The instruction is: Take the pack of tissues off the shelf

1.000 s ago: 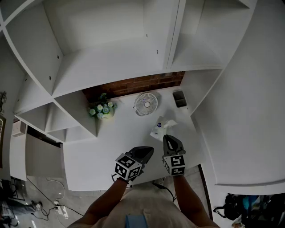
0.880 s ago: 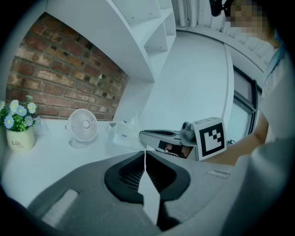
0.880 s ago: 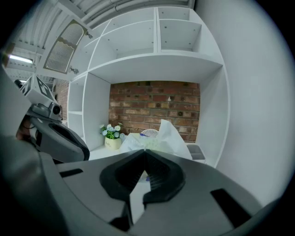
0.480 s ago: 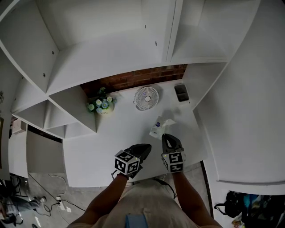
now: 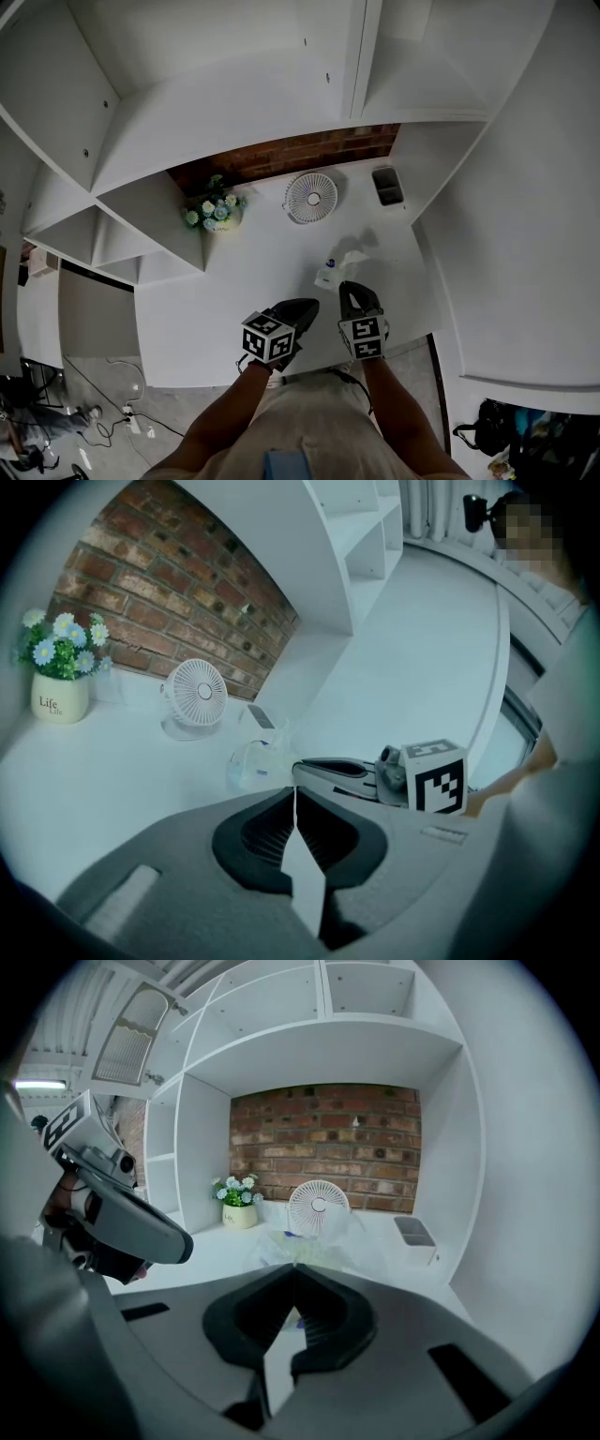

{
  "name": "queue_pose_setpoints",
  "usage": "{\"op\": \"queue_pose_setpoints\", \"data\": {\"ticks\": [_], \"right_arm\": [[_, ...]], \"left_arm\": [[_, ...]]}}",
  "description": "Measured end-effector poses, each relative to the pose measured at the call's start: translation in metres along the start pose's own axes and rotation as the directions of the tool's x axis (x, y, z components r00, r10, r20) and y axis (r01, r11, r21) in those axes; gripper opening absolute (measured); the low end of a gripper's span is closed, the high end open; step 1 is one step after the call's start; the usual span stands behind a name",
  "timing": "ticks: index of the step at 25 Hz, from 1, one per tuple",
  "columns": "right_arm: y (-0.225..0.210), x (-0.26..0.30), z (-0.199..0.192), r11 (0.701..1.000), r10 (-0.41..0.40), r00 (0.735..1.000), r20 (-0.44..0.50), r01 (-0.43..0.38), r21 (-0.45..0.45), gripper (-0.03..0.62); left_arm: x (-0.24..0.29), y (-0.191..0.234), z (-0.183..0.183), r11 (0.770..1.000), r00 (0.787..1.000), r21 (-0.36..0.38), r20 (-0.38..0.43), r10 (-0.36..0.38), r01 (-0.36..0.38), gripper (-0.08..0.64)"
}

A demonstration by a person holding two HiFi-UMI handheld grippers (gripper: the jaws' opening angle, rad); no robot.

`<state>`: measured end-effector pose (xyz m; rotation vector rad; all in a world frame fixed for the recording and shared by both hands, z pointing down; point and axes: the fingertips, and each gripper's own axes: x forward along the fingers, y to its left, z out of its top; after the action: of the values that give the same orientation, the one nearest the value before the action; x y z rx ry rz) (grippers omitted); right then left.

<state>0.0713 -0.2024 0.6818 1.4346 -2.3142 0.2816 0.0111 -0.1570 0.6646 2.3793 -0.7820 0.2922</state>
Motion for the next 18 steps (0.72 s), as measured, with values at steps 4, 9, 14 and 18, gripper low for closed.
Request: {"op": "queue_pose_setpoints", "data": {"ticks": [4,9,14,18], "right_arm": [[0.002,0.005,-0.011,1.000,0.004,1.000,-0.025,-0.004,0.001,0.017],[0.001,0.011,-0.021,1.000,0.006,0.999,-0.047,-0.005,0.018,0.017],[0.004,0.014,-0.024,1.000,0.011,0.998,-0.062,-0.011,0.001,0.017],[0.006,0.016,-0.026,1.000,0.012,0.998,-0.065,-0.011,0.012,0.018]], "left_arm": [[0.003,0.002,-0.005,1.000,1.000,-0.003,-0.010,0.002,-0.002,0.014],[0.006,0.003,-0.006,1.000,1.000,-0.010,-0.016,-0.004,0.004,0.014],[0.008,0.005,-0.004,1.000,1.000,-0.015,-0.012,-0.008,0.007,0.014],[0.008,0.006,-0.004,1.000,1.000,-0.024,-0.009,-0.013,0.013,0.014]]}}
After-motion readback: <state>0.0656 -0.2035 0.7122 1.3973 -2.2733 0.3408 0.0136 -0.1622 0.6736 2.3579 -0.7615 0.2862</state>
